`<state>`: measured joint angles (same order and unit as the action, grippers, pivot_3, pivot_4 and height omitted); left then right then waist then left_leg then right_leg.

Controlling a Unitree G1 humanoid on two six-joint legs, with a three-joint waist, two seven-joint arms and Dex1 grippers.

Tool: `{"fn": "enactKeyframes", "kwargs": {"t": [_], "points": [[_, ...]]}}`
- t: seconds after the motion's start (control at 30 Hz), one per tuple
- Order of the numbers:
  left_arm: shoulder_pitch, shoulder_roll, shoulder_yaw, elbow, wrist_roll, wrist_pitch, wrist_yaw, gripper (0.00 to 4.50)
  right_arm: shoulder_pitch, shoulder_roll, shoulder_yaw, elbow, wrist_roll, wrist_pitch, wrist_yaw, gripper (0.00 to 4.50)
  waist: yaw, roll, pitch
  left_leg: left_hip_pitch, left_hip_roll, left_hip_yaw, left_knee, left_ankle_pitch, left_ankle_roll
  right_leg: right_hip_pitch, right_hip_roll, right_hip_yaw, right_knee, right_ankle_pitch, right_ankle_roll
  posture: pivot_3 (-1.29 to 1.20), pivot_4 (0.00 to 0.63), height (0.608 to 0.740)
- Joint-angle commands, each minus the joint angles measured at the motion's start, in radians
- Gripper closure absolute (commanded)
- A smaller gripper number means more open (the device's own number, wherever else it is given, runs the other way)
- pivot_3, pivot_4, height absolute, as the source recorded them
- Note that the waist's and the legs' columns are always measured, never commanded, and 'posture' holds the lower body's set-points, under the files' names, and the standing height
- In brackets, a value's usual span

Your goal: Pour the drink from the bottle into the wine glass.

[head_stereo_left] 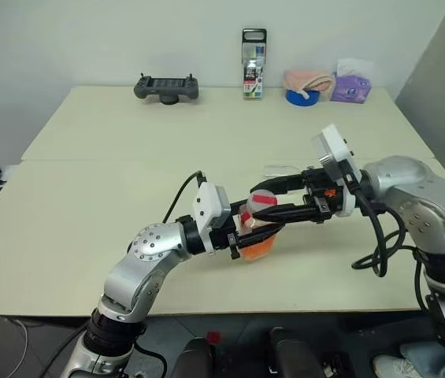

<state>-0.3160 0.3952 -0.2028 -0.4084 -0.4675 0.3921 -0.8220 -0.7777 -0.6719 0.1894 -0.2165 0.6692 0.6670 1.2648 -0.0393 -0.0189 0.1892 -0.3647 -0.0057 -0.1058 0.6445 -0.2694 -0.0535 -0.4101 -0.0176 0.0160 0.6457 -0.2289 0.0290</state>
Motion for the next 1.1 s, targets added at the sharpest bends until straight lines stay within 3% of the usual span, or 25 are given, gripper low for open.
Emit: {"fn": "enactKeyframes", "kwargs": {"t": [0.03,0.13,0.33,0.5,0.77,1.0,1.1], "points": [[-0.027,-0.003,0.062,0.027,-0.004,-0.006,0.035,2.50,-0.040,0.031,0.043,0.029,-0.086,-0.112,0.045,2.64,0.000,0.000,0.000,0.000,0.000,0.000,0.000,0.000,0.000,0.000,0.000,0.000,0.000,0.000,0.000,0.00,0.150,0.740],[-0.025,-0.012,0.064,0.031,0.001,-0.011,0.044,2.50,-0.056,0.044,0.008,0.042,-0.029,-0.048,0.048,2.64,0.003,0.000,0.000,-0.001,0.000,0.000,0.000,0.000,0.000,0.000,0.000,0.000,0.000,0.000,0.000,0.00,0.150,0.740],[-0.024,-0.036,0.063,0.044,0.012,-0.037,0.057,2.58,-0.018,0.048,-0.055,-0.017,-0.059,-0.072,-0.048,0.56,0.011,0.000,0.000,-0.003,-0.002,0.000,0.000,0.000,-0.001,-0.001,-0.003,0.001,-0.002,0.000,0.000,0.00,0.150,0.740],[-0.041,-0.050,0.064,0.067,0.015,-0.046,0.055,2.58,0.057,0.039,-0.122,-0.131,-0.020,-0.011,-0.155,0.56,0.012,0.000,0.000,-0.003,-0.002,0.000,0.001,0.000,-0.001,-0.001,-0.003,0.000,-0.002,0.000,0.000,0.00,0.150,0.740],[-0.063,-0.063,0.062,0.122,0.036,-0.087,0.045,2.61,0.181,0.037,-0.265,-0.372,0.059,0.190,-0.476,0.56,0.014,0.000,0.000,-0.003,-0.002,0.000,0.001,0.000,-0.001,-0.001,-0.002,0.001,-0.002,0.000,0.000,0.00,0.150,0.740],[-0.077,-0.077,0.058,0.164,0.053,-0.116,0.035,2.61,0.242,0.122,-0.307,-0.557,0.150,0.358,-0.798,0.56,0.012,0.000,0.000,-0.003,-0.002,0.000,0.001,0.000,-0.001,-0.001,-0.002,0.001,-0.001,0.000,0.000,0.00,0.150,0.740],[-0.081,-0.078,0.058,0.172,0.055,-0.123,0.030,2.61,0.261,0.140,-0.317,-0.589,0.193,0.401,-0.872,0.00,0.012,0.000,0.000,-0.003,-0.002,0.000,0.001,0.000,-0.001,-0.001,-0.002,0.001,-0.001,0.000,0.000,0.00,0.150,0.740]]}}
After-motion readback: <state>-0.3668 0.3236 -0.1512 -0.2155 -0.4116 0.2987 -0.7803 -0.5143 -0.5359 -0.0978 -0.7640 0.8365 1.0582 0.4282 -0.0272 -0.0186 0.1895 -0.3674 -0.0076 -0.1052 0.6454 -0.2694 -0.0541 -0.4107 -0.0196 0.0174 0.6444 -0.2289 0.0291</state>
